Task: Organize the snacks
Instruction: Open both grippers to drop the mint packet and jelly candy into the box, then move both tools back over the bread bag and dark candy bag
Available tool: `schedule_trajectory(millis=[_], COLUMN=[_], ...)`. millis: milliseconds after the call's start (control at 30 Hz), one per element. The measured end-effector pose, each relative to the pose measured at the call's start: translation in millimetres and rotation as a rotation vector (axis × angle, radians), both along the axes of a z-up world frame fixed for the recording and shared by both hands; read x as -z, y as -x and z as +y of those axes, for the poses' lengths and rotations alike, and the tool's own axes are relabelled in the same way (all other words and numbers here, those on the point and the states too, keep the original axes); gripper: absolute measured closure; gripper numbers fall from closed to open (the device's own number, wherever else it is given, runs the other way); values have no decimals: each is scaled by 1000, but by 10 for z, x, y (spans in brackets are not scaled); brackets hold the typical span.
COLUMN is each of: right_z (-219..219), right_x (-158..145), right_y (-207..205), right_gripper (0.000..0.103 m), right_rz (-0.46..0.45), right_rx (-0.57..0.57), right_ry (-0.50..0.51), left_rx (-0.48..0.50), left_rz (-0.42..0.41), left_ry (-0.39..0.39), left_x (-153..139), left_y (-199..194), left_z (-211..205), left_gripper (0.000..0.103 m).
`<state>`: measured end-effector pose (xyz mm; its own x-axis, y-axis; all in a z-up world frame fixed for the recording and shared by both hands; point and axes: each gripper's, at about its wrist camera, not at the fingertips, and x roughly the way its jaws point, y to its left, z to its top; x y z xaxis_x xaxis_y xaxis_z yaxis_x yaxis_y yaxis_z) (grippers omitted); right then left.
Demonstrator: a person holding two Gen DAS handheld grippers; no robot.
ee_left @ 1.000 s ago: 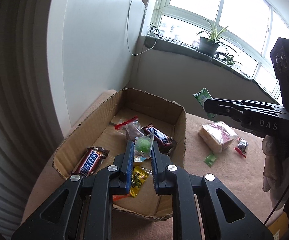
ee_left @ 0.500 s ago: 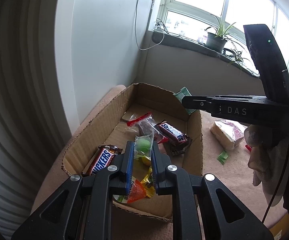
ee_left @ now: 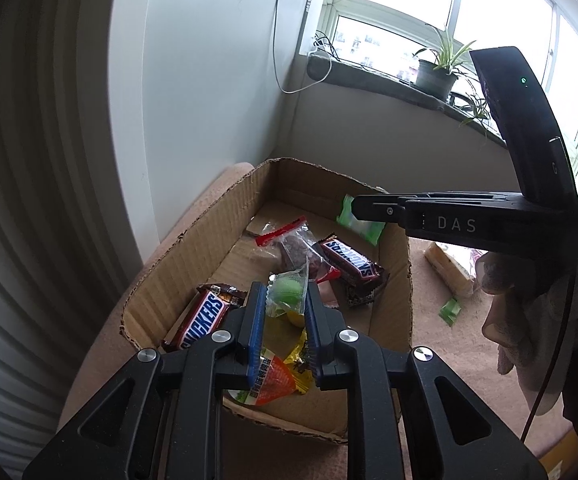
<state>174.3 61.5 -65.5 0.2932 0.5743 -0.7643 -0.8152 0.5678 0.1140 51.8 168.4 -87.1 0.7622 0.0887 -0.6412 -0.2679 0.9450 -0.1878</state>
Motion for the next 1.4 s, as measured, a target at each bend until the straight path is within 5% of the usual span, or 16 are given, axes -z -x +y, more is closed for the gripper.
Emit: schedule_trajectory(millis=[100,233,767,1400], right_z=[-16,-29,-521,-2590], right_x=[-24,-57,-347,-701], right_y=[16,22,96,124], right_gripper=[34,18,16,5], right_rz=[-24,-59,-82,-133], right_rx=[6,29,85,376], right_ry=[-10,-5,-81,-194], left_rx=[-8,-16,1,170], left_rz=[1,4,-36,-95], left_ry=[-2,-7,-43,-26], left_x=[8,6,-200,-359], left_y=[-3,6,113,-46], left_z=[1,-1,-200,-951], left_gripper=[59,52,48,47])
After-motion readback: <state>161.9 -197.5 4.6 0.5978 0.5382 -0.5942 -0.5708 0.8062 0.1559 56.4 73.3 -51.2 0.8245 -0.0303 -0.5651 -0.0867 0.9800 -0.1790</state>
